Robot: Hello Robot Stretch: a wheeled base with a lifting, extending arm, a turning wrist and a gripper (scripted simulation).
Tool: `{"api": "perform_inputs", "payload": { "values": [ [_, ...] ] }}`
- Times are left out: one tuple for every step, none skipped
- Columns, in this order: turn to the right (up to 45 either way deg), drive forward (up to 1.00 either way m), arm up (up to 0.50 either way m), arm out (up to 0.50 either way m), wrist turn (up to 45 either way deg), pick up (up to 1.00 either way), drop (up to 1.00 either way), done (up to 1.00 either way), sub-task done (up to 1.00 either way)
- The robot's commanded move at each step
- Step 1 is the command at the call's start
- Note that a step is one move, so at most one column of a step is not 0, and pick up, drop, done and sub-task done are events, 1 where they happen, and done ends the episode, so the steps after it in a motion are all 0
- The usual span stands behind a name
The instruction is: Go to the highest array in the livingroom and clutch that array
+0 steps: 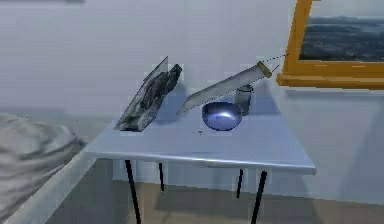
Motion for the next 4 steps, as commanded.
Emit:
{"api": "perform_inputs", "payload": {
  "values": [
    [18.0, 0.00, 0.00, 0.00, 0.0, 0.00, 0.00, 0.00, 0.00],
    [0.0, 0.45, 0.00, 0.00, 0.0, 0.00, 0.00, 0.00, 0.00],
    [-45.0, 0.00, 0.00, 0.00, 0.0, 0.00, 0.00, 0.00, 0.00],
    [-45.0, 0.00, 0.00, 0.00, 0.0, 0.00, 0.00, 0.00, 0.00]
  ]
}}
